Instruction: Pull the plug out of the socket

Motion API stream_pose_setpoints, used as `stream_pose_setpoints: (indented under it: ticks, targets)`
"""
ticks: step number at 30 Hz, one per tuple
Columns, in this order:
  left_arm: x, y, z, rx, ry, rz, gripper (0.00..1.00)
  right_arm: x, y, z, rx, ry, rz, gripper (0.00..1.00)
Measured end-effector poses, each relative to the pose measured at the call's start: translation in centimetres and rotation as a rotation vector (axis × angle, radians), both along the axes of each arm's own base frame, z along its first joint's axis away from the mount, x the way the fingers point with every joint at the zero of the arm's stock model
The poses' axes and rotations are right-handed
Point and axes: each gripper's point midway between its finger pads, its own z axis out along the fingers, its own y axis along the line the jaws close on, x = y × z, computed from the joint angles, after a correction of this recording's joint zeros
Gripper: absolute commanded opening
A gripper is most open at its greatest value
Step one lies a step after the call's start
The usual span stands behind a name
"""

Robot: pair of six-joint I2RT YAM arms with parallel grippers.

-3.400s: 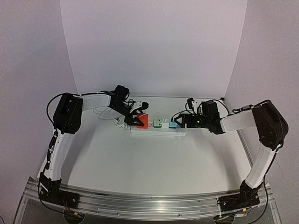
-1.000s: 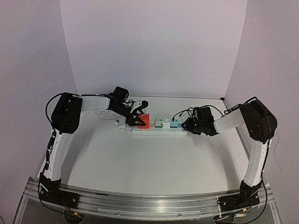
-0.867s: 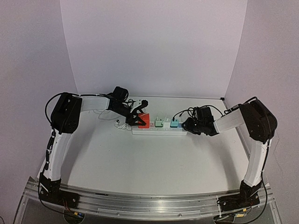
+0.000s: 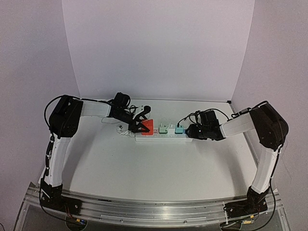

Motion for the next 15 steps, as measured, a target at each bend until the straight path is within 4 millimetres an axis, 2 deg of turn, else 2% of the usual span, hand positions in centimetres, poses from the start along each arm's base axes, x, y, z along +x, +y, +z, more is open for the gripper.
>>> stream_pose_setpoints:
  ticks: [4,12,15]
  targets:
    - [-0.1,0.0,0.0,0.001,0.000,-0.006,0.00,-0.5,0.1,1.5,-0.022,-0.023,0.026,0.44]
    - [-0.2,0.1,0.0,0.004,0.003,-0.006,0.00,-0.5,0.2,6.6,-0.031,-0.151,0.025,0.47]
    - [-0.2,0.1,0.0,0.004,0.003,-0.006,0.00,-1.6,1.3,7.7,-0.045,-0.203,0.062,0.45]
